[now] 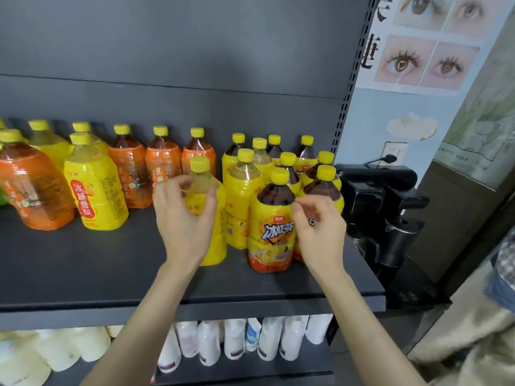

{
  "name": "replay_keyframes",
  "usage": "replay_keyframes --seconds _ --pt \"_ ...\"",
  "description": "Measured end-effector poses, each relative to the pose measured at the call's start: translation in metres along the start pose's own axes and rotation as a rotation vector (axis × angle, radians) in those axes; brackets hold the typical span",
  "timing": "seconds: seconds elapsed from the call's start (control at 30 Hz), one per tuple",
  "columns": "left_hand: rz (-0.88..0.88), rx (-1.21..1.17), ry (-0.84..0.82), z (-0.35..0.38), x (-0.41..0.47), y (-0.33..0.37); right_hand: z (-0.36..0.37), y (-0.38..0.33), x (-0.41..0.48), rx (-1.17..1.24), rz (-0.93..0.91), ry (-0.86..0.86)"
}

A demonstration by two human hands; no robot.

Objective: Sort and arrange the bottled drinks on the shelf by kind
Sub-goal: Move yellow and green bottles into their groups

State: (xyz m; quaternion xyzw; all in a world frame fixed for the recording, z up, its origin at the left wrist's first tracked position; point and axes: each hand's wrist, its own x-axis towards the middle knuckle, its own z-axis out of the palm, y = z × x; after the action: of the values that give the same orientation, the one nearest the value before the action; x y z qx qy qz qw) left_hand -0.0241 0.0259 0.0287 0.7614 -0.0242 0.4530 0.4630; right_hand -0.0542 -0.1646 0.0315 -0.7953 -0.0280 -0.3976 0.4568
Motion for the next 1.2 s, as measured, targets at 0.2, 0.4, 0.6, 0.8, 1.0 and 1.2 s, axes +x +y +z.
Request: replay_keyframes --seconds 0.2,0.4,0.6,0.8,1.0,1.2 --pt "-0.108 -0.136 -0.302 0.004 0.052 -0.024 0.042 -0.049 0.051 -0.197 -0.135 -0.109" --pt "0.068 -0.258 -0.388 0.013 0.062 -0.048 0.089 -0.077 0.096 -0.535 -0.080 -0.376" --pt "0.083 -0.294 -0.324 -0.008 0.078 -0.078 0.125 -0.074 0.109 -0.639 0.060 -0.440" --pt "0.084 -0.296 -0.304 -0.039 0.097 -0.107 0.150 -0.091 0.089 -0.437 0.013 -0.399" --pt "0.006 -0.392 -0.288 -0.053 0.101 -0.116 0.168 -0.095 0.065 -0.251 -0.018 -0.213" --pt "-0.274 -0.590 -0.289 -0.053 0.075 -0.134 0.175 -0.065 0.030 0.158 0.101 -0.093"
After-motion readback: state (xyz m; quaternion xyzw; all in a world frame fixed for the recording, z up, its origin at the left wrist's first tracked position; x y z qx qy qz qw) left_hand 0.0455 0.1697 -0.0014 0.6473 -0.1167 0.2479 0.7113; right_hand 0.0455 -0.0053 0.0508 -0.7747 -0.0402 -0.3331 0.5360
